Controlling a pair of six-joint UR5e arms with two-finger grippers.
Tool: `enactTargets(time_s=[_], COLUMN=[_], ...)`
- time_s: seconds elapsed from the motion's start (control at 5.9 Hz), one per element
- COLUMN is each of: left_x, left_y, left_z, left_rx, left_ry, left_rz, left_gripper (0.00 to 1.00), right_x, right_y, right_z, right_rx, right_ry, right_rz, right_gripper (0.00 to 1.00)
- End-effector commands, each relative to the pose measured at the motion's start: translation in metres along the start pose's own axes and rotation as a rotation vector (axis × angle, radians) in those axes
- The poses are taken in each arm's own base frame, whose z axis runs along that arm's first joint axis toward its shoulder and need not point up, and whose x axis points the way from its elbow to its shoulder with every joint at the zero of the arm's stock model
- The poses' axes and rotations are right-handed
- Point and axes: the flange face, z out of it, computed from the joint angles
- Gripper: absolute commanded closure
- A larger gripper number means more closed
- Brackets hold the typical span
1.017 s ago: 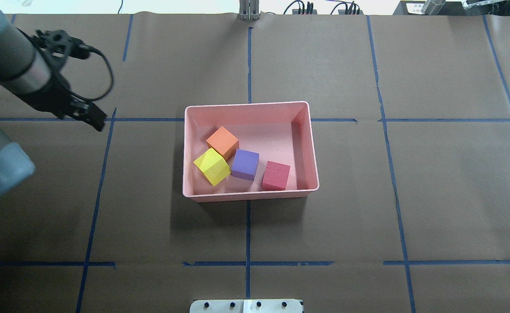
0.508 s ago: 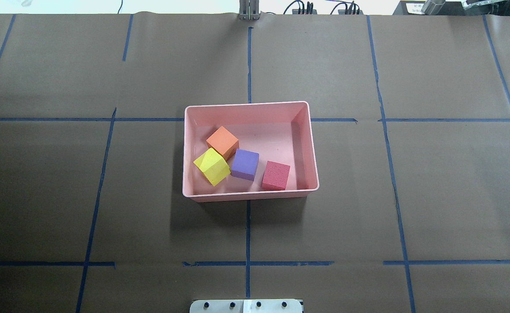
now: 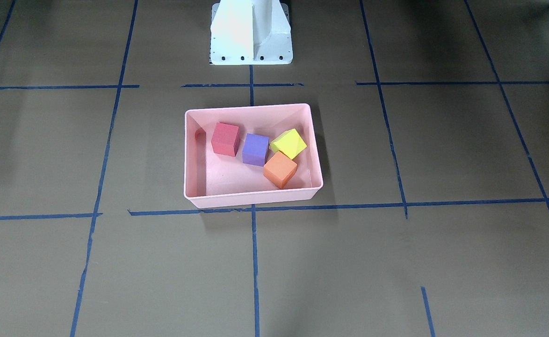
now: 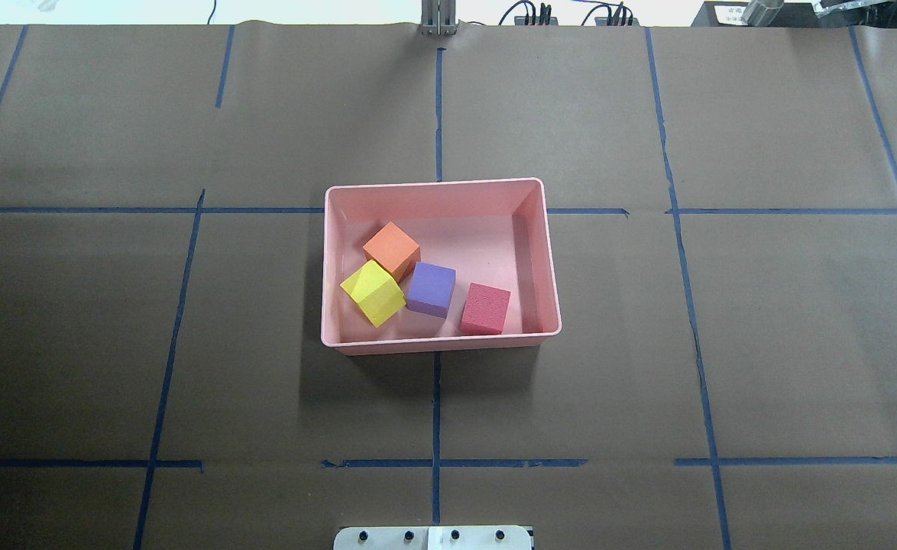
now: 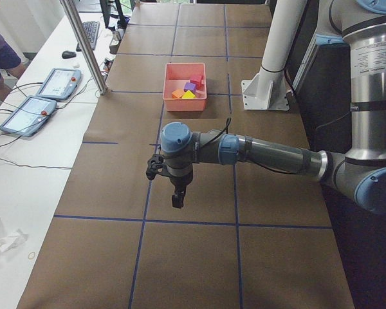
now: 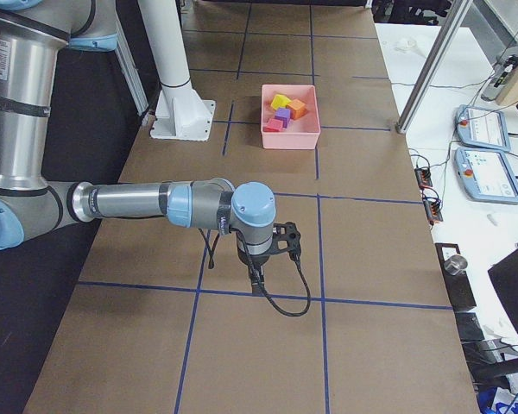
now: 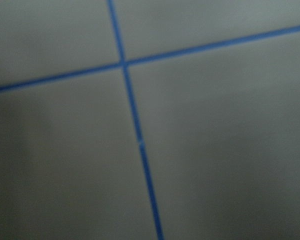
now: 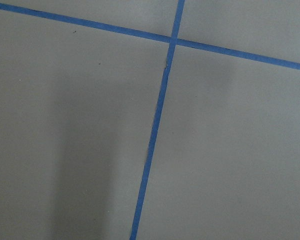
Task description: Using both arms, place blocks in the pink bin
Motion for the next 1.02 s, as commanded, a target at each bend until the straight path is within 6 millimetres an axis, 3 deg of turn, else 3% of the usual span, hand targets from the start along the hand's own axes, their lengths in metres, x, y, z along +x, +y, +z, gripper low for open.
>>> enactTargets(time_s=[0.0, 0.17, 0.85], left_x=[-0.025, -0.015, -0.008], left_y=[0.02, 0.015, 0.021], left_z=[0.025, 0.013, 0.008], left_rx=[-0.052, -0.028, -0.025], left_ry=[0.005, -0.007, 0.0], left_rz=[-0.069, -0.04, -0.033], left_gripper=[0.0, 0.0, 0.0], right_x=[-0.002, -0.002, -0.002], right_y=[-0.001, 0.0, 0.0], right_z=[0.0, 0.001, 0.0], right_rx=[0.004, 0.004, 0.004], right_ry=[-0.014, -0.021, -0.019], right_rz=[-0.001, 0.001, 0.0], right_gripper=[0.0, 0.0, 0.0])
